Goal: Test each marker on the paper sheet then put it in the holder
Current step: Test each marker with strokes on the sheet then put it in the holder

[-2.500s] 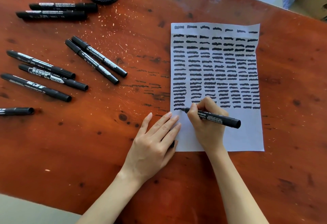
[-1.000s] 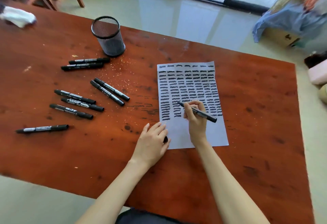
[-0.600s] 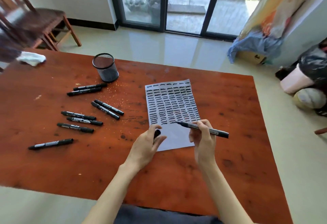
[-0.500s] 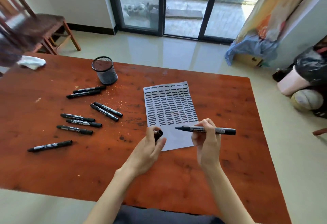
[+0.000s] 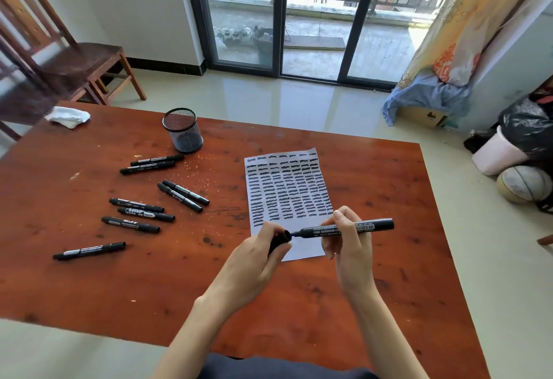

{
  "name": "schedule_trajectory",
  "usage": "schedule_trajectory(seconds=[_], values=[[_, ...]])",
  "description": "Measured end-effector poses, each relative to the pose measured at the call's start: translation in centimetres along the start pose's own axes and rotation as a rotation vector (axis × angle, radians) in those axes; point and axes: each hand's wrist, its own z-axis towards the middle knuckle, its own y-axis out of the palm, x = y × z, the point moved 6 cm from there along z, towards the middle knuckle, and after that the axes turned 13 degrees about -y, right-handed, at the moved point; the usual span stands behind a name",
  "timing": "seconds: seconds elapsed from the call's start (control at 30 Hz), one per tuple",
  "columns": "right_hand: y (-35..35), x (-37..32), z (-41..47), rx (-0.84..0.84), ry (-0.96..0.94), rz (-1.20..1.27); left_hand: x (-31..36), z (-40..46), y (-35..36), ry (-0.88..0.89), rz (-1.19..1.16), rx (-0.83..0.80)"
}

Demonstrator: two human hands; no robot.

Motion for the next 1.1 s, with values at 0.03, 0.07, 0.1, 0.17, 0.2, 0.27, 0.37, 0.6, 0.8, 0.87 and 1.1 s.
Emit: schedule_trajectory(seconds=[0.03, 0.07, 0.1, 0.17, 0.2, 0.27, 0.37, 0.6, 0.8, 0.87, 1.1], values=[[0.1, 0.0, 0.0, -0.013, 0.003, 0.003, 0.1, 0.0, 0.0, 0.003, 0.017, 0.001], [0.1, 0.1, -0.1, -0.029, 0.004, 0.009, 0.1, 0.0, 0.1, 0.006, 0.037, 0.003], [0.2, 0.1, -0.2, -0.046, 0.003, 0.012, 0.2, 0.0, 0.1, 0.011, 0.055, 0.009], [0.3, 0.3, -0.4, -0.078, 0.007, 0.005, 0.3, 0.1, 0.2, 0.025, 0.086, 0.026], [0.3, 0.5, -0.5, -0.092, 0.011, -0.005, 0.3, 0.1, 0.3, 0.035, 0.099, 0.031], [0.4, 1.0, -0.6, -0.122, 0.037, -0.026, 0.3, 0.1, 0.6, 0.054, 0.114, 0.037], [0.5, 1.9, -0.5, -0.181, 0.105, -0.077, 0.3, -0.1, 1.0, 0.069, 0.115, 0.014], [-0.3, 2.6, 0.5, -0.117, 0.156, -0.088, 0.4, -0.3, 1.3, 0.034, 0.122, 0.053], [0.3, 2.2, 1.6, 0.277, 0.412, 0.793, -0.3, -0.2, 1.5, -0.065, 0.204, 0.069], [1.2, 2.4, 1.8, 0.300, 0.445, 0.814, -0.8, 0.0, 1.8, -0.099, 0.235, 0.078], [4.8, 1.4, 2.6, 0.210, 0.373, 0.765, -1.5, -0.7, 0.5, -0.104, -0.029, 0.183]])
